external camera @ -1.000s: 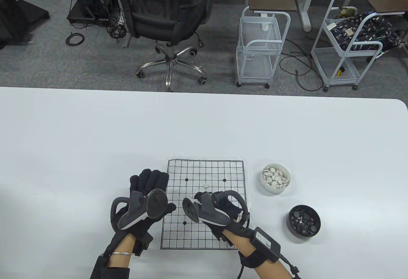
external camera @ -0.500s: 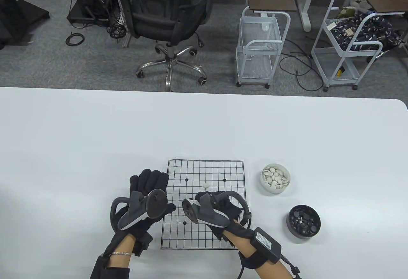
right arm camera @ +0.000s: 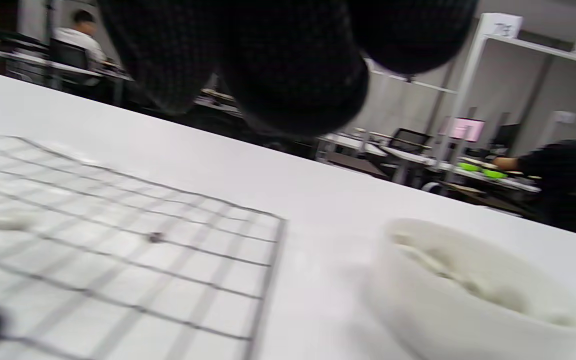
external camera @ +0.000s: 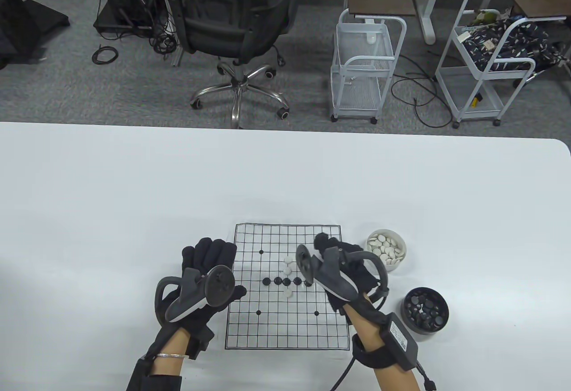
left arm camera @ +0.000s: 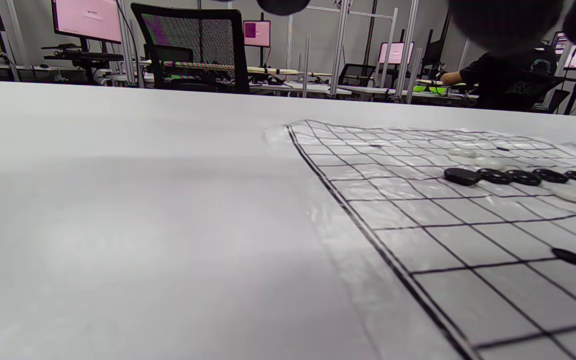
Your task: Place Go stones in plus sign pattern
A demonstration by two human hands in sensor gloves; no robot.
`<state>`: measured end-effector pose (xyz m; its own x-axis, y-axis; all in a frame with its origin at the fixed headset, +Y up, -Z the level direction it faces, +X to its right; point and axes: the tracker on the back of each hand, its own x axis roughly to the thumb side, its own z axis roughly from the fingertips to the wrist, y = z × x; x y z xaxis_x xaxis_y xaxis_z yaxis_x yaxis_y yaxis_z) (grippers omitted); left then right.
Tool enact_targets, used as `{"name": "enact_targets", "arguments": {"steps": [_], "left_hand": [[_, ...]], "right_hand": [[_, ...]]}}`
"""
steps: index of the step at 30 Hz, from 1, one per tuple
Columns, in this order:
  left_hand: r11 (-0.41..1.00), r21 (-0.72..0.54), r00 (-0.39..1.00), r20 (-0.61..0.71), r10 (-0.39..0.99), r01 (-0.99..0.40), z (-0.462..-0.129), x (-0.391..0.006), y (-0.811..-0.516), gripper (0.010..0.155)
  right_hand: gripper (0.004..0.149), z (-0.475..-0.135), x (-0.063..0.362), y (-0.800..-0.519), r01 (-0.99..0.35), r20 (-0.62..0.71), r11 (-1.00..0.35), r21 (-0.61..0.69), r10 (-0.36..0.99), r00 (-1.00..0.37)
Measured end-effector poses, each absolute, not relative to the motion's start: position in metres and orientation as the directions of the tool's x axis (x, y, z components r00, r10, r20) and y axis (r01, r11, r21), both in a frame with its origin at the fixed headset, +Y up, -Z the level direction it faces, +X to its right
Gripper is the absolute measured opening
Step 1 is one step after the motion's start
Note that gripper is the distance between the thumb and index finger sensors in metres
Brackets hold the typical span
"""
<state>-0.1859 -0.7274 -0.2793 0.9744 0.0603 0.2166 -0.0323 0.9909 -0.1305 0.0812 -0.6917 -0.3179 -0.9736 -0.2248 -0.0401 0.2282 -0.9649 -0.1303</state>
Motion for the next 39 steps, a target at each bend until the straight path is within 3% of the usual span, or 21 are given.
{"name": "enact_targets", "arguments": {"steps": [5,12,21,28,39], "left_hand": [[0.991,-0.132,0.974,0.217,0.059,-0.031,-0.279,-0.186,-0.727,0.089],[0.99,-0.134,0.975,0.212,0.067,-0.039,-0.279,-0.186,-0.727,0.089],[0.99,-0.137,0.976,0.205,0.073,-0.045,-0.279,-0.187,-0.727,0.089],[0.99,-0.131,0.976,0.202,0.075,-0.049,-0.28,-0.188,-0.726,0.089],[0.99,-0.134,0.977,0.197,0.079,-0.053,-0.28,-0.19,-0.726,0.089]], "right_hand": [[0.06,-0.341,0.132,-0.705,0.285,-0.251,-0.957,0.054,-0.289,-0.924],[0.055,-0.364,0.162,-0.742,0.253,-0.336,-0.925,0.284,-0.343,-0.877],[0.048,-0.37,0.165,-0.749,0.226,-0.378,-0.942,0.248,-0.309,-0.873],[0.045,-0.369,0.157,-0.753,0.383,-0.343,-0.909,0.166,-0.418,-0.842],[0.043,-0.375,0.156,-0.761,0.361,-0.344,-0.929,0.084,-0.367,-0.864]]}}
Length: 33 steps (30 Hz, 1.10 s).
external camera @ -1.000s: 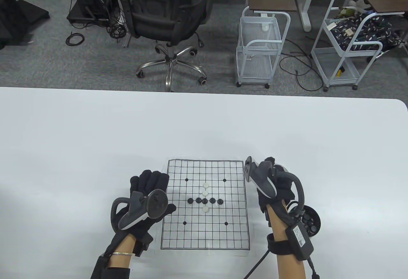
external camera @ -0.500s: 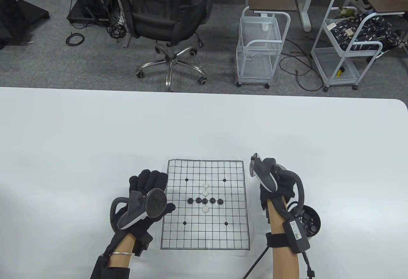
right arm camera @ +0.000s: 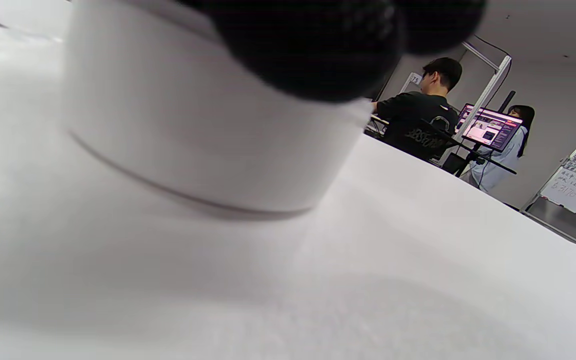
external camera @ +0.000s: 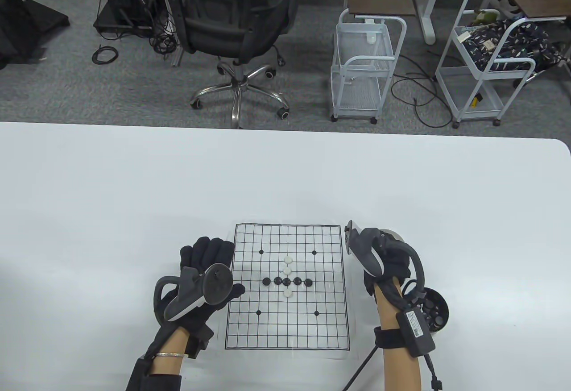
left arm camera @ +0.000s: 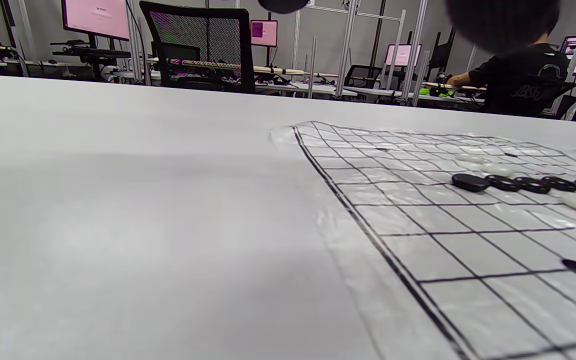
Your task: Place Go stones in plus sign pattern
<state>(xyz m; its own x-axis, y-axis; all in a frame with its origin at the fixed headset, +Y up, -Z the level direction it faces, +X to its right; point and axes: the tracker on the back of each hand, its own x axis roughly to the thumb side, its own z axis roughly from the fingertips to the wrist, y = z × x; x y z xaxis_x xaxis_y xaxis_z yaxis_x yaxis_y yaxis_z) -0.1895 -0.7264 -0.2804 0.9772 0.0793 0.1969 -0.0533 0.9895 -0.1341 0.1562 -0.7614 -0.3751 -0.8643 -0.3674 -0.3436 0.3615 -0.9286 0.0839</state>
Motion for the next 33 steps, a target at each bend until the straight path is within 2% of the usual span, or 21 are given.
{"name": "enact_targets", "arguments": {"steps": [5,9,14,16,20,23,27,33], "left_hand": [[0.99,-0.133,0.977,0.199,0.082,-0.057,-0.281,-0.19,-0.726,0.089],[0.989,-0.134,0.977,0.198,0.084,-0.058,-0.281,-0.19,-0.727,0.089],[0.989,-0.136,0.977,0.196,0.088,-0.062,-0.281,-0.19,-0.727,0.089],[0.989,-0.133,0.977,0.197,0.084,-0.058,-0.281,-0.19,-0.727,0.089],[0.989,-0.133,0.976,0.199,0.088,-0.062,-0.282,-0.19,-0.727,0.089],[0.99,-0.131,0.976,0.201,0.084,-0.058,-0.281,-0.19,-0.727,0.089],[0.991,-0.123,0.975,0.205,0.085,-0.06,-0.281,-0.19,-0.726,0.089],[0.99,-0.122,0.974,0.207,0.091,-0.067,-0.281,-0.19,-0.726,0.089]], "right_hand": [[0.037,-0.377,0.157,-0.764,0.344,-0.347,-0.936,0.07,-0.346,-0.872],[0.037,-0.373,0.154,-0.751,0.292,-0.336,-0.956,0.011,-0.278,-0.9],[0.037,-0.356,0.127,-0.72,0.236,-0.206,-0.961,-0.145,-0.204,-0.957],[0.037,-0.346,0.109,-0.709,0.166,-0.079,-0.971,-0.174,-0.155,-0.985],[0.037,-0.324,0.071,-0.703,0.033,0.17,-0.99,-0.14,-0.057,-0.984],[0.037,-0.308,0.044,-0.709,0.003,0.327,-0.998,-0.062,-0.023,-0.945],[0.039,-0.294,0.021,-0.725,0.025,0.439,-1.0,0.014,-0.016,-0.898],[0.044,-0.283,0.005,-0.744,0.101,0.491,-0.994,0.032,-0.072,-0.868]]}}
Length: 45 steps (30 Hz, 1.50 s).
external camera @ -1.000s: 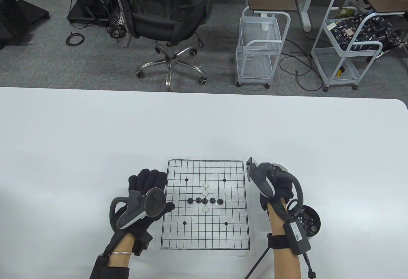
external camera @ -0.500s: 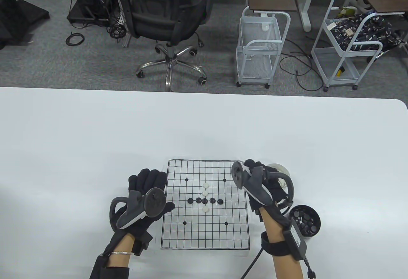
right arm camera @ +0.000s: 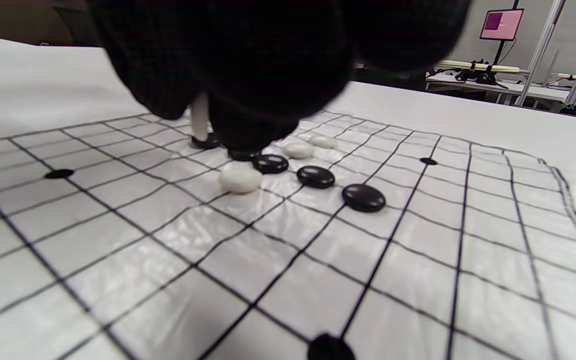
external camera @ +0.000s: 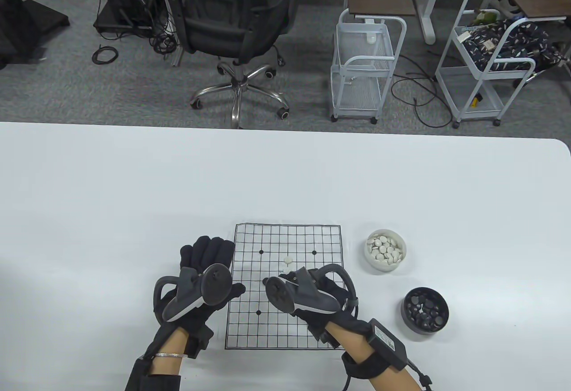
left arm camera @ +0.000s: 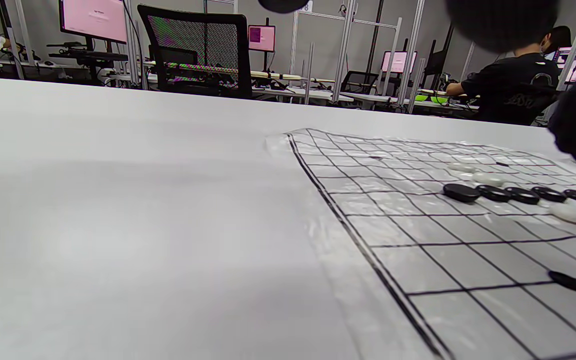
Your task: Place Go stones in plus sign pattern
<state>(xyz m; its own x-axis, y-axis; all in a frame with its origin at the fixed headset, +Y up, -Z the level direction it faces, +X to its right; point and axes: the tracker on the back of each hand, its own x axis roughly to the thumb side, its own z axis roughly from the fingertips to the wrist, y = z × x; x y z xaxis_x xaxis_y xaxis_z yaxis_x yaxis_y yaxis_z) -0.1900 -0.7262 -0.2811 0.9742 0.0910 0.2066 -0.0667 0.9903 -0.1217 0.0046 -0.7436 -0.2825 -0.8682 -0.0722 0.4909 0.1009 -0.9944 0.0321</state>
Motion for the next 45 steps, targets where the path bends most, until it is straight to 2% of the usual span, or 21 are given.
{"name": "enact_targets", "arguments": {"steps": [14,31,45], "left_hand": [[0.99,-0.122,0.974,0.207,0.092,-0.067,-0.281,-0.19,-0.726,0.089],[0.99,-0.122,0.974,0.209,0.091,-0.066,-0.281,-0.19,-0.726,0.089],[0.99,-0.123,0.974,0.208,0.092,-0.067,-0.281,-0.19,-0.726,0.089]], "right_hand": [[0.057,-0.276,-0.007,-0.756,0.208,0.488,-0.978,-0.008,-0.186,-0.853],[0.06,-0.273,-0.009,-0.754,0.283,0.436,-0.959,-0.032,-0.268,-0.859],[0.062,-0.274,-0.008,-0.75,0.286,0.413,-0.958,-0.028,-0.272,-0.869]]}}
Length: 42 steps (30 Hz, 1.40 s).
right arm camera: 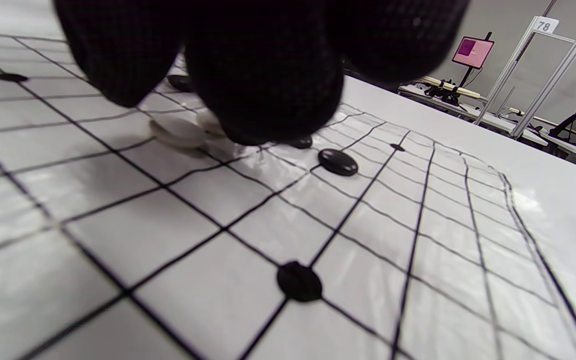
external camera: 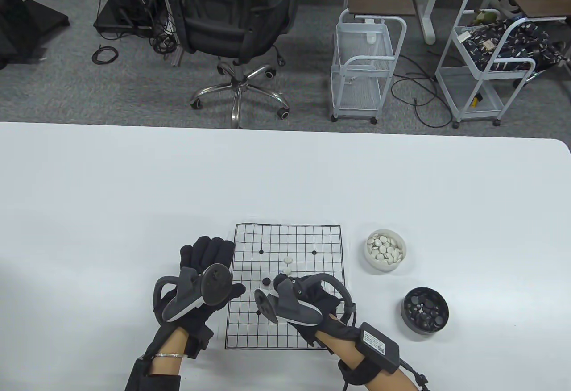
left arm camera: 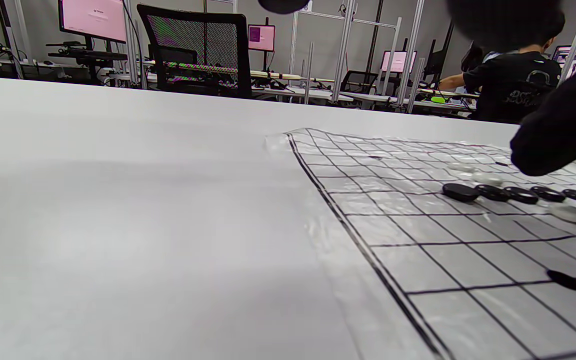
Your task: Place Go stones in plus sign pattern
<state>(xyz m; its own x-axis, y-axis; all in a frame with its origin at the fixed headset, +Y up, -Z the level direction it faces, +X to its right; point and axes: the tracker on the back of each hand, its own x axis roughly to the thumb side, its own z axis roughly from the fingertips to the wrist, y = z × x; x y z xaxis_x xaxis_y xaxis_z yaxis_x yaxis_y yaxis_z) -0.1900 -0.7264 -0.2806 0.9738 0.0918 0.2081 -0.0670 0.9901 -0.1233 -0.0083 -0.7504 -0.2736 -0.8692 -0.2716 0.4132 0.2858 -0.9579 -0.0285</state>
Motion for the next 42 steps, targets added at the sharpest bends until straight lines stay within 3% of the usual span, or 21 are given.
{"name": "enact_targets", "arguments": {"steps": [6,14,18,26,42], "left_hand": [[0.989,-0.127,0.972,0.213,0.102,-0.076,-0.281,-0.19,-0.727,0.09],[0.99,-0.105,0.966,0.231,0.115,-0.093,-0.28,-0.187,-0.726,0.09],[0.992,-0.091,0.962,0.25,0.113,-0.093,-0.278,-0.183,-0.725,0.091],[0.994,-0.079,0.953,0.286,0.101,-0.082,-0.276,-0.174,-0.725,0.091],[0.994,-0.083,0.95,0.298,0.097,-0.075,-0.277,-0.171,-0.726,0.091]], "right_hand": [[0.065,-0.273,-0.004,-0.737,0.223,0.417,-0.974,-0.043,-0.22,-0.882],[0.079,-0.273,0.021,-0.693,0.107,0.343,-0.991,-0.077,-0.127,-0.931],[0.08,-0.264,0.038,-0.682,0.131,0.27,-0.983,-0.125,-0.161,-0.949],[0.078,-0.256,0.061,-0.689,0.148,0.199,-0.977,-0.155,-0.178,-0.964],[0.077,-0.257,0.062,-0.695,0.144,0.231,-0.98,-0.136,-0.172,-0.957]]}}
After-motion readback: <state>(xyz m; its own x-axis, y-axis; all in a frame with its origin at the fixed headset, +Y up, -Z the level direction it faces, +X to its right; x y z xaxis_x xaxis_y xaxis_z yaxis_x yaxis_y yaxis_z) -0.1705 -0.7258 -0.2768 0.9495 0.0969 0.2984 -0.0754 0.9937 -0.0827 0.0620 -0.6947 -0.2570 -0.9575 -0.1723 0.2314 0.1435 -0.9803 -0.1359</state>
